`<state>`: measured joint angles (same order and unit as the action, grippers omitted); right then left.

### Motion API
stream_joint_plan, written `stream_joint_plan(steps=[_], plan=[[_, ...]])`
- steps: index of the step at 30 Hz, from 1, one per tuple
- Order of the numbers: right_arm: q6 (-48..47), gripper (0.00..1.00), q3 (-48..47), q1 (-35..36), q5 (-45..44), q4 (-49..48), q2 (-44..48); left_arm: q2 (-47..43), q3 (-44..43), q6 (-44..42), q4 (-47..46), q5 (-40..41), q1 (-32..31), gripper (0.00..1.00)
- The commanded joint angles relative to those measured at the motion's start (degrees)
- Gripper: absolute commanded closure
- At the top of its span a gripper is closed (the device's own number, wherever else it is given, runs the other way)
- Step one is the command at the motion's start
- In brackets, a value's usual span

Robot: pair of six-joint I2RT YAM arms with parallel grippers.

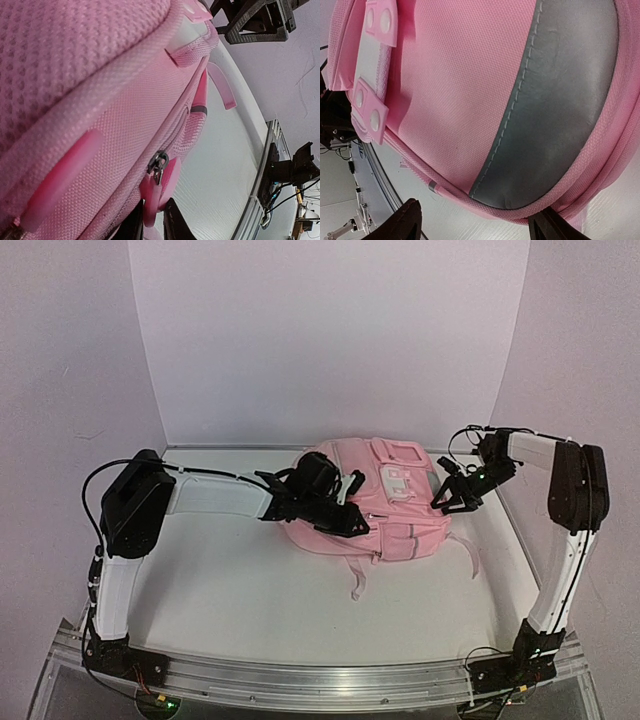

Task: Pack the student bag
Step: Zip the student bag at the center of the board.

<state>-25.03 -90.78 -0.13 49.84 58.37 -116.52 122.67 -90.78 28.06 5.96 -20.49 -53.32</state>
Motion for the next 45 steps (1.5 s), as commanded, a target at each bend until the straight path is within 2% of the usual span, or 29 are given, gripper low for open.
stream_joint_plan(steps=[1, 7, 10, 13, 22, 25, 27, 31, 36, 45], plan=[[-0.26, 0.31, 0.46, 0.57, -0.13, 4.35, -2.35, -4.36, -0.98, -0.83, -1.66, -0.43, 0.57, 0.88], [-0.18, 0.32, 0.52, 0.57, -0.15, 4.28, -2.44, -5.79, -1.36, -1.57, 1.21, -1.75, 0.56, 0.93], [-0.28, 0.31, 0.65, 0.57, -0.26, 4.36, -2.35, -5.78, -1.64, -1.39, 2.37, -1.91, 0.59, 0.83], [-0.15, 0.31, 0.8, 0.57, -0.09, 4.32, -2.33, -5.36, -1.45, -0.42, 2.15, -1.98, 1.13, 0.81], [-0.02, 0.31, 0.69, 0.57, -0.44, 4.44, -2.03, -4.33, -2.19, 0.37, 0.55, -4.41, 2.95, 0.9], [0.09, 0.31, 0.82, 0.57, -0.13, 4.41, -1.89, -5.13, -2.12, 0.06, 1.71, -4.53, 2.97, 0.99], [0.37, 0.31, 1.11, 0.57, 0.4, 4.36, -1.82, -5.62, -2.55, -0.34, 2.74, -4.79, 2.88, 1.0], [0.8, 0.33, 2.67, 0.61, 1.75, 4.26, -0.96, -4.64, -8.21, -2.68, 9.13, -6.67, 2.22, 1.0], [1.4, 0.38, 4.91, 2.01, 3.66, 3.77, 0.29, 0.96, -19.1, -5.9, 18.66, -9.65, 1.15, 1.0], [3.61, 0.39, 4.28, 2.82, 5.6, 3.21, 1.03, 11.27, -32.12, -8.16, 24.62, -11.77, 0.72, 1.0]])
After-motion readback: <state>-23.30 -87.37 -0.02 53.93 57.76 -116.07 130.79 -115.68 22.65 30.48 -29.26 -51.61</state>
